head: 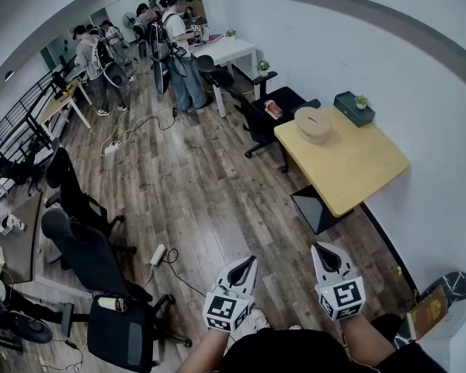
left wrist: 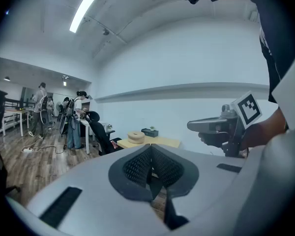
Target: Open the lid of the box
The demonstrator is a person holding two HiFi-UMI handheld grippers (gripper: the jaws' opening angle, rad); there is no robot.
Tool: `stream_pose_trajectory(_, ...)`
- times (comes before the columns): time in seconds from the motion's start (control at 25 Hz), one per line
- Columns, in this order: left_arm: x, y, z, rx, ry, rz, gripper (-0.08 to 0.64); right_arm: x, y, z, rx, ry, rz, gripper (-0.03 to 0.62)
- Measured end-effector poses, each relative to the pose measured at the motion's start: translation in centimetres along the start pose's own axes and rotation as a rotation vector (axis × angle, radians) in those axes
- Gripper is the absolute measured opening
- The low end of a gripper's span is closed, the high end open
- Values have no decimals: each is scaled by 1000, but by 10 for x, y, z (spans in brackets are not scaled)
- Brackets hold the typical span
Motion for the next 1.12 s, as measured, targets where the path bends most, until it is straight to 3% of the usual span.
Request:
stream_pose_trajectory(0.28,-16,16,-3,-51,10,14,18,-2,8,-13,-47,-5,-7,18)
stream_pose_trajectory(0.56,-5,24,-2,-64,14,6,18,0,16,-7,-90,-14,35,18)
stream_pose_trajectory(0.84,24,23,1,-61,2,-59,18,5,27,16,-145,-18,41,20)
stream_pose_trajectory(1.12,66,21,-6,-67,17,-95,18,18,34,45,-139,-27,32,29)
Point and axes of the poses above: the fingertips, and each gripper's own axes: z forward along the fingers, x to its left, y out of its top, the point moved 7 cm from there along -z, backward along the fingers, and after that the axes turned 10 degrees about x, right-handed, at the moved point
